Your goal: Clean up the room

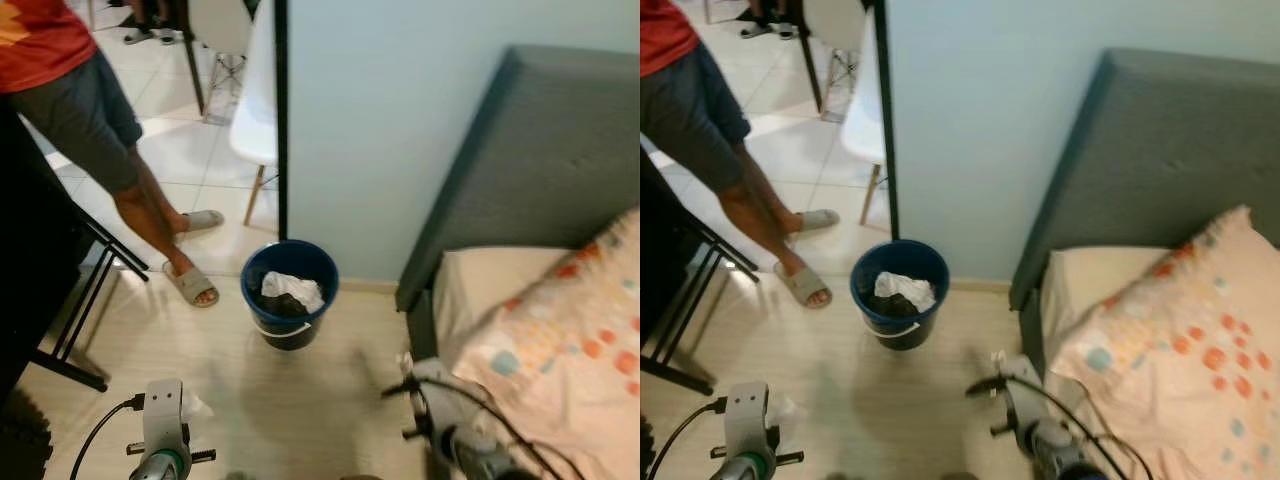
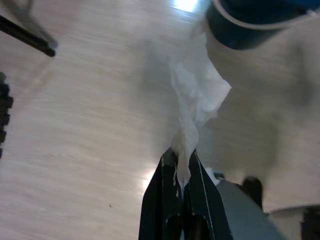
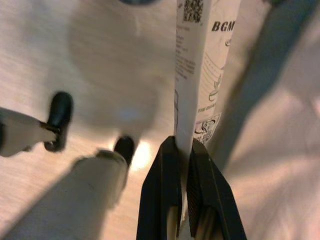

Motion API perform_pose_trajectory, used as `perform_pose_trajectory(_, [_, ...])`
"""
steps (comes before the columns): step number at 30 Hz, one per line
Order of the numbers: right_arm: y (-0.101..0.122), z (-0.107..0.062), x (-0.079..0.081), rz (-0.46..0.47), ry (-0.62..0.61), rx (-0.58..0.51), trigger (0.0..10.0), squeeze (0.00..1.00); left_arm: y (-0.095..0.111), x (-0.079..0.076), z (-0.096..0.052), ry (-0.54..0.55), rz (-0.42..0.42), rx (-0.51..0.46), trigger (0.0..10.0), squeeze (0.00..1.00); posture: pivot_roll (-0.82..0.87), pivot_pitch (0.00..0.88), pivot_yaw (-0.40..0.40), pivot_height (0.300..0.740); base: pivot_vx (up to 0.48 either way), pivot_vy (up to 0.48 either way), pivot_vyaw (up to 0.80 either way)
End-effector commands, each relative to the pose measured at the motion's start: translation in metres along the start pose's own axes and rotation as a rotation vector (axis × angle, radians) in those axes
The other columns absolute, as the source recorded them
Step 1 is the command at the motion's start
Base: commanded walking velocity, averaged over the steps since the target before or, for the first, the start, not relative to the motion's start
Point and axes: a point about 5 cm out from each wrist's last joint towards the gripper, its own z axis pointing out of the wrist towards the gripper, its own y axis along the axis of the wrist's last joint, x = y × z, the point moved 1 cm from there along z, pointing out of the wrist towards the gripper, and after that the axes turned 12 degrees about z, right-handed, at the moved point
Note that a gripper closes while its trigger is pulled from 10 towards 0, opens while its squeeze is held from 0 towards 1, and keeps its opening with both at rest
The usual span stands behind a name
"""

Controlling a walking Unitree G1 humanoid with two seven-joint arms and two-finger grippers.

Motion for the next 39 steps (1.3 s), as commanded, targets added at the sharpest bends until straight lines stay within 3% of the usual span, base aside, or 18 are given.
perform_pose_trajectory(1, [-0.004,0.001,0.005,0.013,0.015,0.009,10.0,0.00,0.005,-0.002,0.001,-0.014,0.008,-0.017,10.0,0.00,-0.07,0.000,-0.001,0.740,0.480,0.000,0.00])
perform_pose_trajectory(2, [0.003,0.003,0.009,0.027,0.024,-0.004,10.0,0.00,0.016,-0.006,0.003,-0.039,0.004,-0.061,10.0,0.00,-0.07,0.000,-0.001,0.740,0.480,0.000,0.00])
perform_pose_trajectory(4, [0.003,0.003,0.009,0.027,0.024,-0.004,10.0,0.00,0.016,-0.006,0.003,-0.039,0.004,-0.061,10.0,0.00,-0.07,0.000,-0.001,0.740,0.480,0.000,0.00])
perform_pose_trajectory(11, [0.014,0.005,0.013,0.020,0.034,-0.025,10.0,0.00,0.051,-0.022,0.007,-0.133,0.029,-0.194,10.0,0.00,-0.07,0.000,0.001,0.740,0.480,0.000,-0.75])
perform_pose_trajectory(14, [0.014,0.005,0.013,0.019,0.035,-0.025,10.0,0.00,0.054,-0.024,0.007,-0.145,0.030,-0.207,10.0,0.00,-0.07,0.000,0.001,0.740,0.480,0.000,-0.80])
perform_pose_trajectory(17, [0.013,0.005,0.014,0.019,0.040,-0.017,10.0,0.00,0.064,-0.041,0.005,-0.272,-0.006,-0.254,10.0,0.00,-0.07,0.000,0.006,0.740,0.320,0.000,-0.79])
perform_pose_trajectory(20, [0.013,0.005,0.015,0.017,0.042,-0.017,10.0,0.00,0.065,-0.047,0.004,-0.315,-0.005,-0.258,10.0,0.00,-0.07,0.000,0.006,0.740,0.000,0.000,-0.79])
perform_pose_trajectory(22, [0.013,0.005,0.015,0.015,0.043,-0.017,10.0,0.00,0.064,-0.052,0.003,-0.348,0.029,-0.254,10.0,0.00,-0.07,0.000,0.006,0.740,0.000,0.000,-0.79])
perform_pose_trajectory(24, [0.012,0.005,0.015,0.015,0.043,-0.013,10.0,0.00,0.057,-0.058,0.002,-0.382,0.122,-0.227,10.0,0.00,-0.07,0.005,0.006,0.740,0.000,0.000,-0.79])
perform_pose_trajectory(32, [0.010,0.005,0.016,0.011,0.046,-0.006,10.0,0.00,0.052,-0.062,0.001,-0.413,0.160,-0.207,10.0,0.00,-0.07,0.011,0.005,0.740,0.000,0.000,-0.79])
perform_pose_trajectory(35, [0.011,0.005,0.017,0.013,0.050,-0.013,10.0,0.00,0.070,-0.075,0.000,-0.446,0.213,-0.260,10.0,0.00,-0.08,0.019,0.005,0.740,0.000,0.000,-0.79])
perform_pose_trajectory(39, [0.012,0.005,0.017,0.017,0.052,-0.020,10.0,0.00,0.072,-0.076,0.000,-0.426,0.242,-0.263,10.0,0.00,-0.08,0.019,0.005,0.740,0.000,0.000,-0.78])
